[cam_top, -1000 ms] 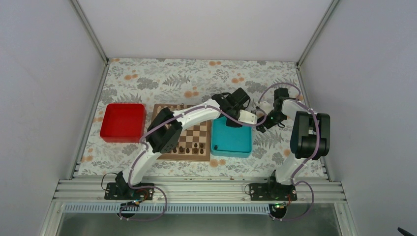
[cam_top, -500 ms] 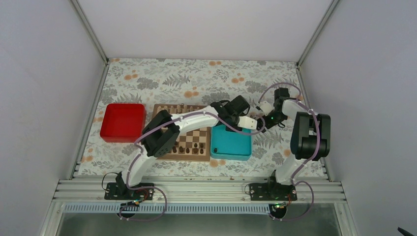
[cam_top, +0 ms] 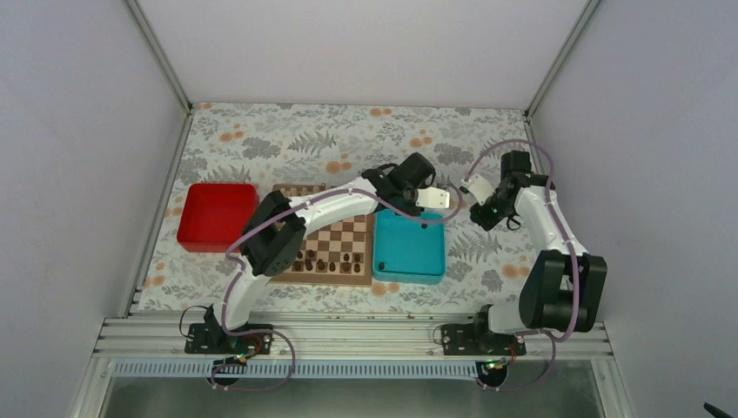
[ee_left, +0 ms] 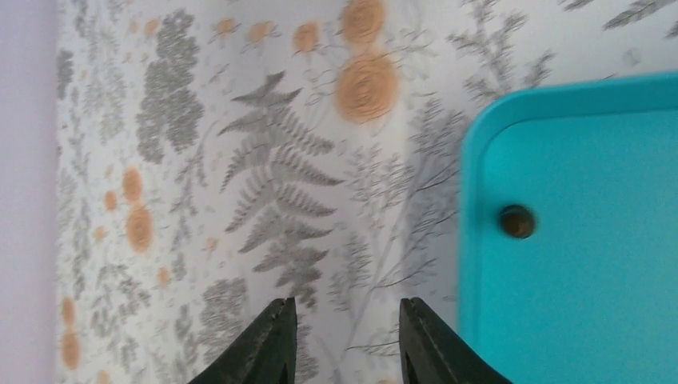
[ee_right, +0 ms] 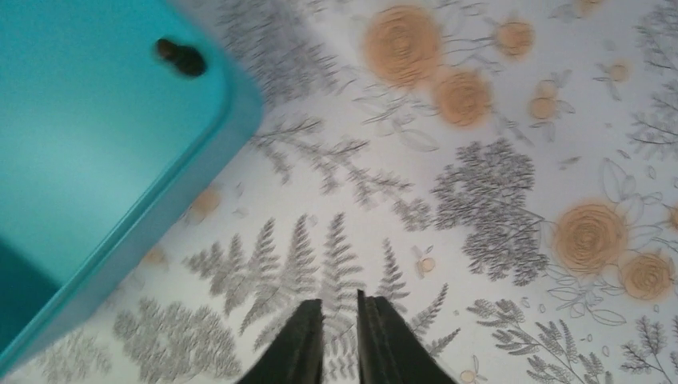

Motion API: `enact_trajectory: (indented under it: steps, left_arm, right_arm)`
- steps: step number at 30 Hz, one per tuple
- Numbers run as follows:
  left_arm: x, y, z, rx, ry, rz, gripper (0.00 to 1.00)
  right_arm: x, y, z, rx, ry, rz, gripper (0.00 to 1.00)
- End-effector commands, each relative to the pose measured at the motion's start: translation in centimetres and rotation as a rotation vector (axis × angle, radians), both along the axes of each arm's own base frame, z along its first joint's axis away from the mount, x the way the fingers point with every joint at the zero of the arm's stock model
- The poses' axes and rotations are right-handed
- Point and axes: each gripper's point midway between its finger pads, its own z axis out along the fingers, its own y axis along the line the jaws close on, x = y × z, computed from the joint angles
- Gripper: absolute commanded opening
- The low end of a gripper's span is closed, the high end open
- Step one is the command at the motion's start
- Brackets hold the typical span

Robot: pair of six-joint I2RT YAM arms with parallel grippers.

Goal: Set up the chess pieces on the board
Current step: Adjust the storage box at the center of the board.

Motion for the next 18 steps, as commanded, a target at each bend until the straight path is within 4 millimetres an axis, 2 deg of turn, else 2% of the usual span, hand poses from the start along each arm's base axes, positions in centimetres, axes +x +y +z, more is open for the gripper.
enact_trajectory:
  steps: [1, 4, 7, 12, 18]
  left_arm:
    - [3.7, 1.5, 4.8, -0.070, -0.073, 0.088, 0.30]
    - [5.7, 2.5, 4.8, -0.053, -0.072, 0.124, 0.19]
    - [6.9, 2.8, 4.7, -0.040, -0.048, 0.141, 0.03]
    - [6.6, 3.0, 2.8, 0.003, 0.001, 0.121, 0.02]
    - [6.1, 3.9, 0.8, 0.054, 0.054, 0.103, 0.02]
  right_arm:
    - [-4.5, 2.1, 0.1, 0.073, 0.105, 0.104, 0.07]
    - [-5.3, 3.7, 0.5, 0.112, 0.113, 0.145, 0.04]
    - [-4.6, 5.2, 1.2, 0.147, 0.078, 0.160, 0.04]
    - [-2.7, 7.5, 1.7, 0.231, 0.095, 0.162, 0.04]
    - [-0.8, 9.2, 0.8, 0.218, 0.123, 0.185, 0.04]
